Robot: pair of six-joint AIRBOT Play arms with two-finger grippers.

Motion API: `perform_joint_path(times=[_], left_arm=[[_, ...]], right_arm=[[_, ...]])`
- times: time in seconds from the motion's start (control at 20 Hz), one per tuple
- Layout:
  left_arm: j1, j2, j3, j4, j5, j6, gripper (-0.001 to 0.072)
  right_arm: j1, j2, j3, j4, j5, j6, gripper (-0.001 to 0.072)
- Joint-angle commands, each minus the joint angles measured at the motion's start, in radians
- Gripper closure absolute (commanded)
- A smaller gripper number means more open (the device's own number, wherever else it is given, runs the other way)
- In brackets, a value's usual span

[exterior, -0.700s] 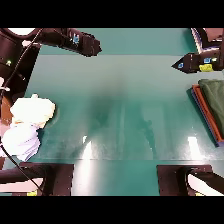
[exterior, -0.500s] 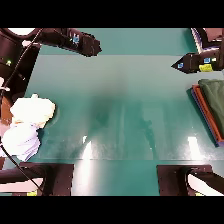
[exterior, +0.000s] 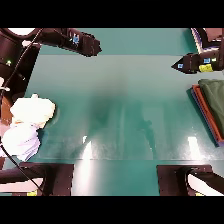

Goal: Fold the shirts.

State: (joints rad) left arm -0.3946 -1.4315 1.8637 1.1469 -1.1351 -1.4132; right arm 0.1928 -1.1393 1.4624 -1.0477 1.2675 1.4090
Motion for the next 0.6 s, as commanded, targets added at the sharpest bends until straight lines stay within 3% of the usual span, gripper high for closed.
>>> perform_joint_path(times=[0.0,0.15,0.3,0.55], left_arm=[[0.001,0.000,0.000,-0.003,0.019,0.000,0.0684],[0.001,0.000,0.000,-0.002,0.083,0.000,0.0684],[0.008,0.003,0.004,0.020,0.047,0.001,0.0684],[0.215,0.093,-0.011,0.109,-0.274,-0.002,0.0685]], right_arm=[[0.001,0.000,0.001,0.000,0.019,0.000,0.0687],[0.001,0.000,0.001,0.000,0.042,0.000,0.0687],[0.001,0.000,0.001,0.000,0.041,0.000,0.0687],[0.001,0.001,0.001,0.000,0.045,0.000,0.0687]])
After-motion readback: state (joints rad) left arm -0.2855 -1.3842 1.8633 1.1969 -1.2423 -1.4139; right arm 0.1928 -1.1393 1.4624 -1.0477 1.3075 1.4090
